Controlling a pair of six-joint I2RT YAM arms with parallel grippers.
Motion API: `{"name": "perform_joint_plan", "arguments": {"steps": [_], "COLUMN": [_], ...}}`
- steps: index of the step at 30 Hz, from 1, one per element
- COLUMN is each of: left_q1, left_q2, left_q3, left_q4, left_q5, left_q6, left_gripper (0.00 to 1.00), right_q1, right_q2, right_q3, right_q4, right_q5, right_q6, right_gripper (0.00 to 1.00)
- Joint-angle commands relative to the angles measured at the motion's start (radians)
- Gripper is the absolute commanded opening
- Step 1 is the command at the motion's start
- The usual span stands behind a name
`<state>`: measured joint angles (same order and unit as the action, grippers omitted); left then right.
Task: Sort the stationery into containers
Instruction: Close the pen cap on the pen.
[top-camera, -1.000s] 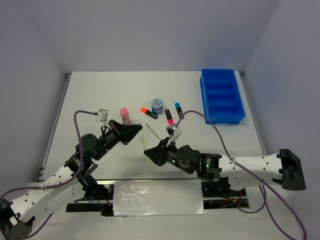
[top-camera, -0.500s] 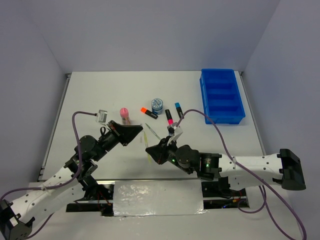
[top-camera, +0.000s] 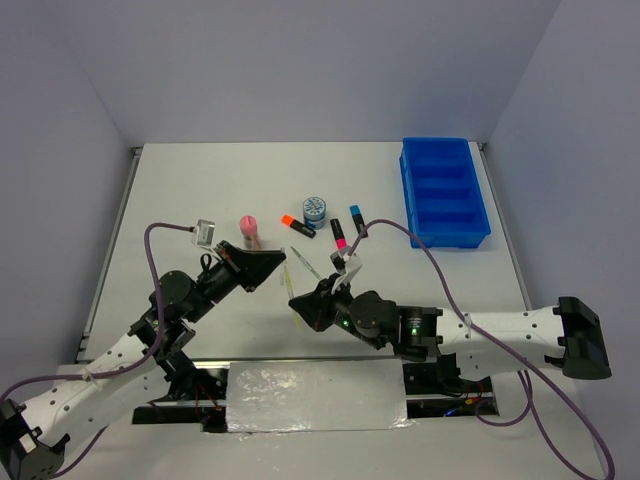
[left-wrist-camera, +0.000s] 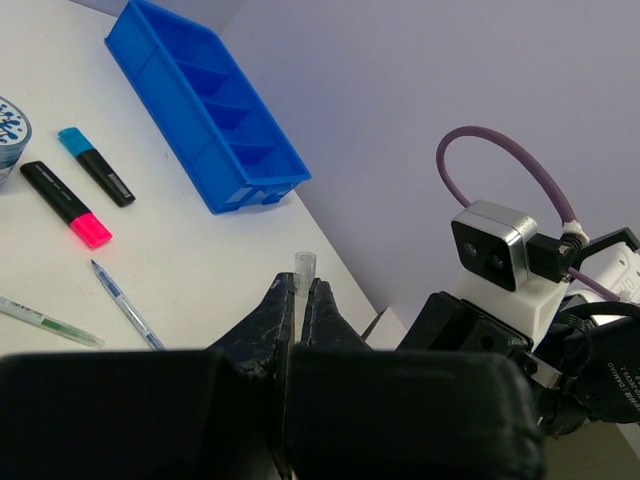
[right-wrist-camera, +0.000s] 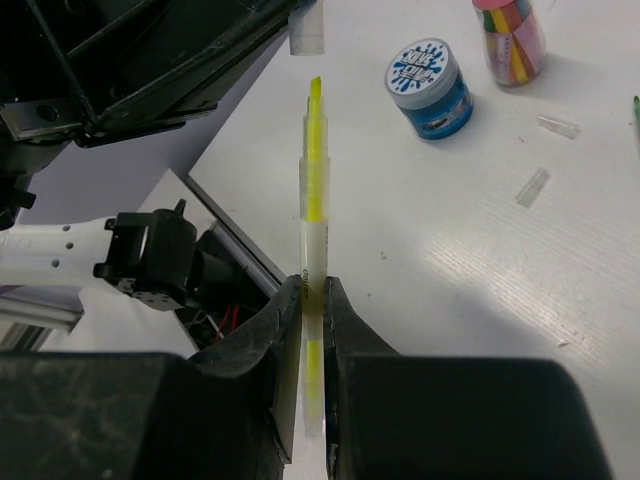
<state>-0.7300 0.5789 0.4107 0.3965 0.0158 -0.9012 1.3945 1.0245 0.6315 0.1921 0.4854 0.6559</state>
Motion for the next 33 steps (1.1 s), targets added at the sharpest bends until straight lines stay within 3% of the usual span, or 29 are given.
{"name": "perform_joint_plan", "arguments": {"steps": [1,33], "left_q1": [-0.003,-0.003], "left_q2": [-0.007,0.033], "left_q3": [0.008,-0.047], "left_q4": [0.059,0.133], "left_q5": [-0.01,0.049], "left_q6": [-0.002,-0.061], "left_gripper": [0.0,0.0], "right_q1": [0.014,-0.017], "right_q2": [-0.003,0.016], "right_q3": [0.053,0.178], "right_q4": [0.03,-0.036], "right_q5": [0.018,0.154], "right_q6": [-0.018,-0.116], "right_gripper": [0.0,0.0]}}
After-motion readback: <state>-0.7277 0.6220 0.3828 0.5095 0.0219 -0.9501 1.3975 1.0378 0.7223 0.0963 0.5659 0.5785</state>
